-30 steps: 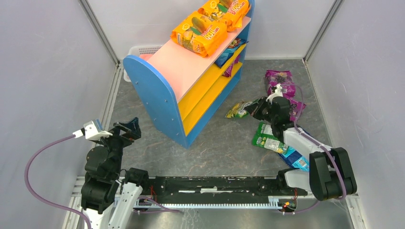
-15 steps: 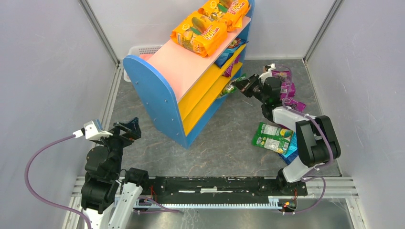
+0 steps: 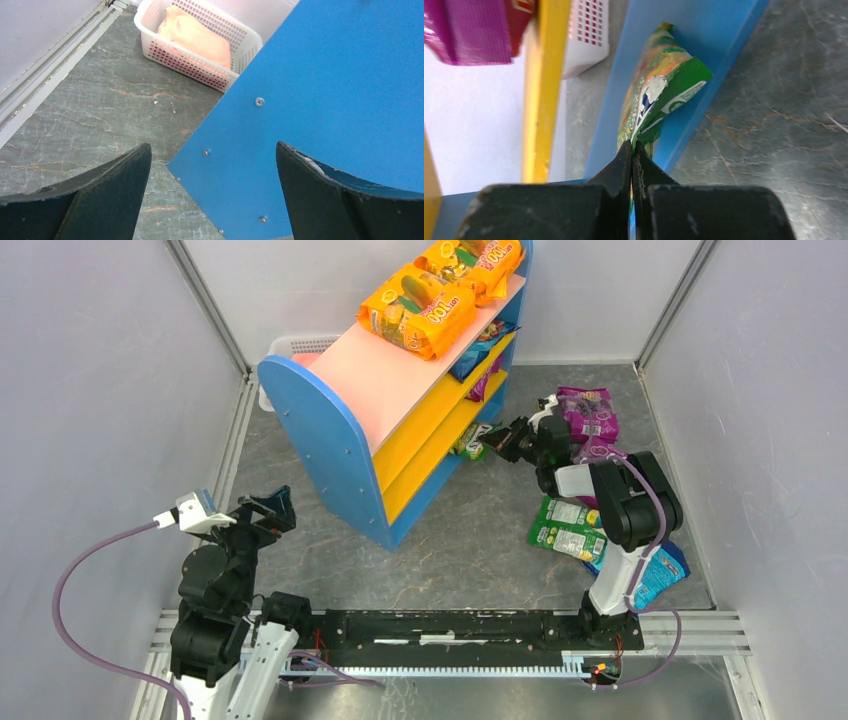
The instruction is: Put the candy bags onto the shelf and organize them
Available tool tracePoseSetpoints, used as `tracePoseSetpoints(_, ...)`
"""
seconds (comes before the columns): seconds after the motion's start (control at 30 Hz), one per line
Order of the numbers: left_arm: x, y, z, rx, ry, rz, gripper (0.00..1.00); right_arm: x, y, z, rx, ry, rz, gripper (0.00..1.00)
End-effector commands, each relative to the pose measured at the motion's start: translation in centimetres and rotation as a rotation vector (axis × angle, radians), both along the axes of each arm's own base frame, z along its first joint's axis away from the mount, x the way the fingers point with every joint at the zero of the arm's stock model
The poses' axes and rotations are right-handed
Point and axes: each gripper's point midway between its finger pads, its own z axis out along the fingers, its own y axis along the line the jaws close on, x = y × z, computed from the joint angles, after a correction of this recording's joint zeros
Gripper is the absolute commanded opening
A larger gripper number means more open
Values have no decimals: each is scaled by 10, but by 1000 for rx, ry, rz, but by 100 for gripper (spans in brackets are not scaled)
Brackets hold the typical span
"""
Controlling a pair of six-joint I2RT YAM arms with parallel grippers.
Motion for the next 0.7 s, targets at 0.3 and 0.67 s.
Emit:
tracePoseSetpoints(0.3, 8, 3, 5, 26, -11, 21, 100, 42, -35, -37, -257, 0, -39, 0)
tracePoseSetpoints(0.67, 10, 5, 4, 30, -1, 30, 100, 100, -27, -26, -203, -41, -137, 0)
